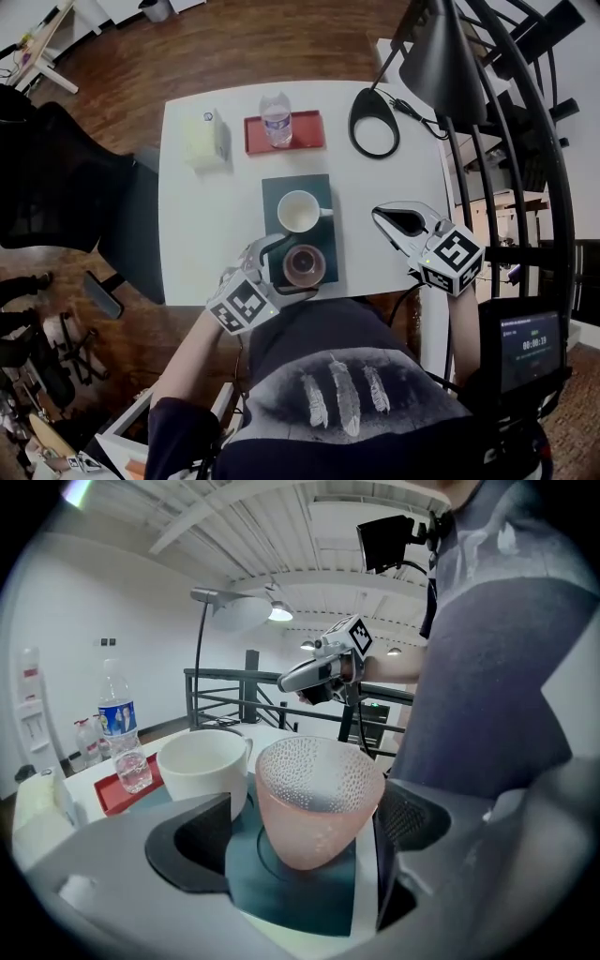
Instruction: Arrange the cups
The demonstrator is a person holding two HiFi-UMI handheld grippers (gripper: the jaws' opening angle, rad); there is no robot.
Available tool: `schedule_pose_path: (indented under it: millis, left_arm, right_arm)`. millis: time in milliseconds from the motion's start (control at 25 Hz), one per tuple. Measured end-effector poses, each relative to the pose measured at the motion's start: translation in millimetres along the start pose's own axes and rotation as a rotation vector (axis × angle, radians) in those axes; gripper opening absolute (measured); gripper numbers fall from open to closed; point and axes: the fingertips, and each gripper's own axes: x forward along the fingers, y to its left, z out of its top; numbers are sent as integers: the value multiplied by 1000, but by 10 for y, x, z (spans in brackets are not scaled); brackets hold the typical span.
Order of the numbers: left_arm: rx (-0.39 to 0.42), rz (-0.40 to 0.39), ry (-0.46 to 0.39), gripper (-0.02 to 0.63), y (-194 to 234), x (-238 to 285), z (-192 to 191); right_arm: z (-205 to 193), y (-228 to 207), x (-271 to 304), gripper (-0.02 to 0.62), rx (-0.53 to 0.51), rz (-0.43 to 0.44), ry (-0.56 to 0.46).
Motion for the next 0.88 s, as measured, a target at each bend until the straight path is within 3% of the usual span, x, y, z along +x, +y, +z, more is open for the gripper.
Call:
schedule_pose_path:
  millis: [240,360,480,680,800,880]
  left_arm:
    - [-22,23,-64,488,38,-374,240]
    - [-96,38,-189,488,53,-649,522]
    - [-206,-18,-290,488,65,-922,756]
    - [-295,-14,-464,478,285,-1182,1064]
    - [-311,-35,-555,369,324,-1246,1282]
    - [-285,-3,-573,189,388,-1246,1336]
  right_arm:
    - [13,-24,-21,2,0,-7,-5]
    - [28,-17,-22,3,-1,-9,-7]
    - [57,-26,-4,3,-2,-12,-11]
    - [162,31,91,3,-6,12,-37]
    - [248,92,143,3,-24,32,-48]
    - [300,109,154,3,-29,37,-61]
